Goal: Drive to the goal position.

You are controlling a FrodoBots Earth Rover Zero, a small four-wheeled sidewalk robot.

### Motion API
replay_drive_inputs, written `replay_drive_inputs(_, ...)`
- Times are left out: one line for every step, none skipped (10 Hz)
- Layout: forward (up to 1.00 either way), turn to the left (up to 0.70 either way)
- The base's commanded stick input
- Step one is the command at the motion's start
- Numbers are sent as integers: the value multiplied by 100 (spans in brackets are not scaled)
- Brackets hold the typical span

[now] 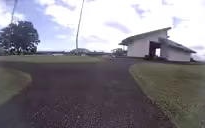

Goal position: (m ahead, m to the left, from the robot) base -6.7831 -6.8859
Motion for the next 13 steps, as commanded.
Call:
replay_drive_inputs(50, 0)
replay_drive_inputs(50, 0)
replay_drive_inputs(50, 0)
replay_drive_inputs(50, 0)
replay_drive_inputs(50, 0)
replay_drive_inputs(50, 0)
replay_drive_inputs(50, 0)
replay_drive_inputs(50, 0)
replay_drive_inputs(50, 0)
replay_drive_inputs(50, 0)
replay_drive_inputs(50, 0)
replay_drive_inputs(50, 0)
replay_drive_inputs(50, 0)
